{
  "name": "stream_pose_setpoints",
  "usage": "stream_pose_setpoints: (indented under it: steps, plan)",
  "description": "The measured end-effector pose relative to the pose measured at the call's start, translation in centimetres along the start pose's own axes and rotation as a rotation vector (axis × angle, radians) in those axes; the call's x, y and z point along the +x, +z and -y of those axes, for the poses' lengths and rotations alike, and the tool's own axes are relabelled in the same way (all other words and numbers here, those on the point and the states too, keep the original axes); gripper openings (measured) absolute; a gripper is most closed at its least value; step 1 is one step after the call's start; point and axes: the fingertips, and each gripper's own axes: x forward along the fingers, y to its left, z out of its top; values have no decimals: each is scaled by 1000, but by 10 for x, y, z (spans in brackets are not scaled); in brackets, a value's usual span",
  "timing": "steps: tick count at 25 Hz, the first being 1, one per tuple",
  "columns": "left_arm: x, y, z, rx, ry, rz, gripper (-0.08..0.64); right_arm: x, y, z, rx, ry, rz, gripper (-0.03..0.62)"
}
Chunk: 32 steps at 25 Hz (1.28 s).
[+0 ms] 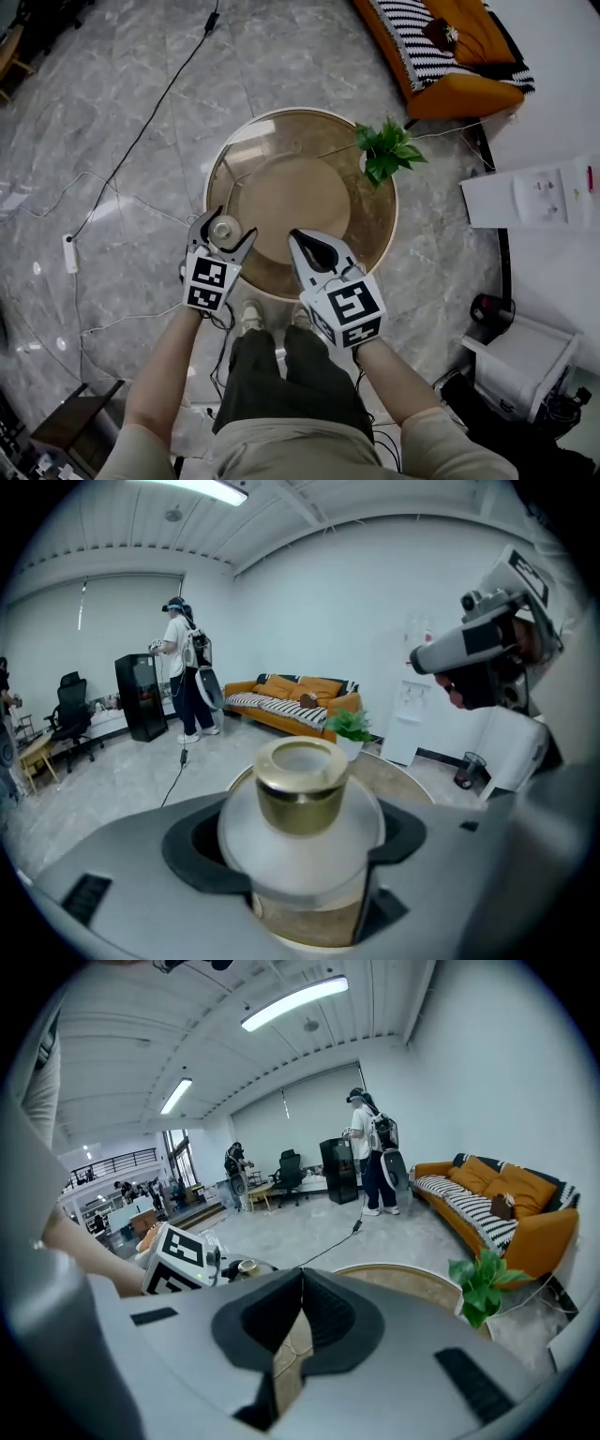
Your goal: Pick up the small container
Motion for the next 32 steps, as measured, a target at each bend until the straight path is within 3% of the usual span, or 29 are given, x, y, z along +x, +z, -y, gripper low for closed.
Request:
stream_pose_setpoints:
  steps: [8, 15, 22, 27, 32]
  plan:
    - [-102, 109, 24, 46, -17, 22, 334, -98, 104, -30, -42, -11, 96, -3]
    - [-196, 176, 50, 52, -3, 71, 334, -182, 163, -56, -52, -36, 172, -3]
    - [-282, 197, 87, 18, -18, 101, 334, -245, 188, -88, -73, -53, 220, -3]
    - [-327, 200, 115, 21, -34, 128, 333, -276, 182, -111, -102, -67, 187, -3]
    - [-365, 198, 135, -33, -52, 155, 334, -291, 166, -139, -94, -10, 180, -3]
